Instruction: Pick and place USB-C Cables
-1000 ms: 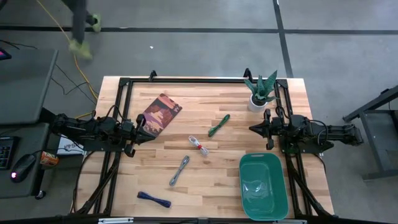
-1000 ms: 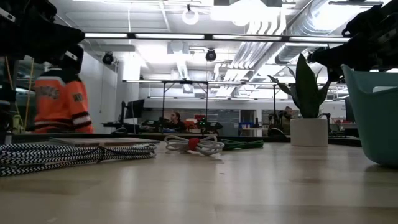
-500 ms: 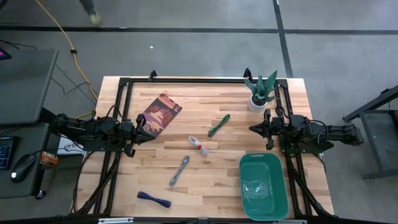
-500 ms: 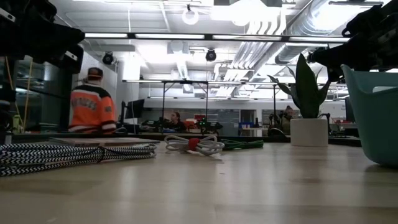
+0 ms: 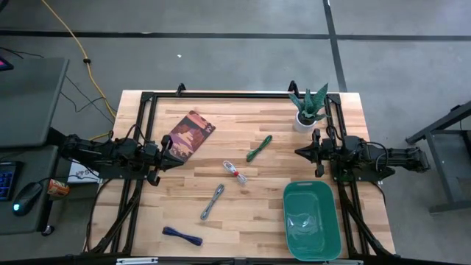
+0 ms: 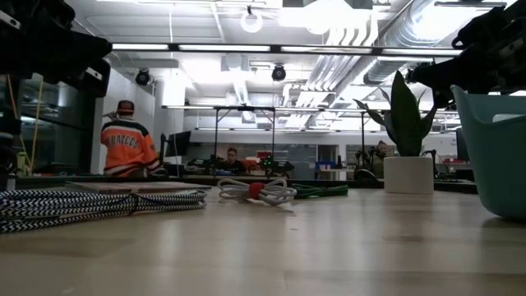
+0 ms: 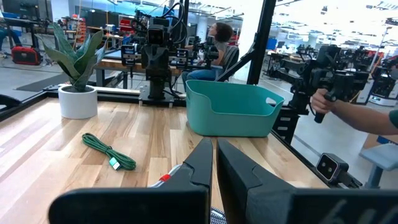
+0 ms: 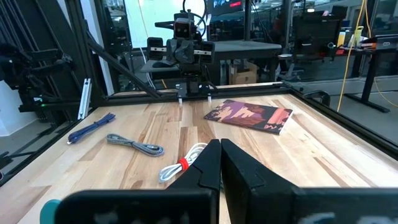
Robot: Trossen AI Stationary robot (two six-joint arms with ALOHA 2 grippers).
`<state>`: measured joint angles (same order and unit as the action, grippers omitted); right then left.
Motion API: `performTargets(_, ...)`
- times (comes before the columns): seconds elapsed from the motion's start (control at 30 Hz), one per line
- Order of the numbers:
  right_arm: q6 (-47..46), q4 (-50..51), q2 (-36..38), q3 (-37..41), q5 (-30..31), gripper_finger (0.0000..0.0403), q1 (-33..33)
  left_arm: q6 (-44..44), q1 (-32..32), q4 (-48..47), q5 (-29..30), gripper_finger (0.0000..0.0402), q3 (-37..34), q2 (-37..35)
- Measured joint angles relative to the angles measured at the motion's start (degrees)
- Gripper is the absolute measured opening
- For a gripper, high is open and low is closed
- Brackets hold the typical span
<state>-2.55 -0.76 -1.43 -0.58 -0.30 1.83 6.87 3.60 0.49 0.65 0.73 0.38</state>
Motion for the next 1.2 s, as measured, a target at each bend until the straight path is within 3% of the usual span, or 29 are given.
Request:
performTargets(0.13,0.0,-1.1,0.0,0.0,0.0,0.0,0.0,0.0,0.0,0.0,0.0,0.0003,0.0,0.0)
performTargets(0.33,0.0,-16.8,-0.2,0.0,1.2,0.0,0.0,0.0,0.0,0.0,0.0,0.0003,0.0,0.0)
performTargets(0.43,0.0,-19.1,-0.9,-3.1,2.7,0.0,0.3,0.0,0.0,0.0,0.0,0.0003,0.0,0.0)
performTargets(0.83,-0.1,8.2,-14.0,-34.1,9.2,0.0,2.4,0.0,0.0,0.0,0.0,0.0003,0.0,0.0)
performTargets(1.2,-0.5,11.8,-21.0,-36.9,9.2,0.0,2.4,0.0,0.0,0.0,0.0,0.0003,0.0,0.0)
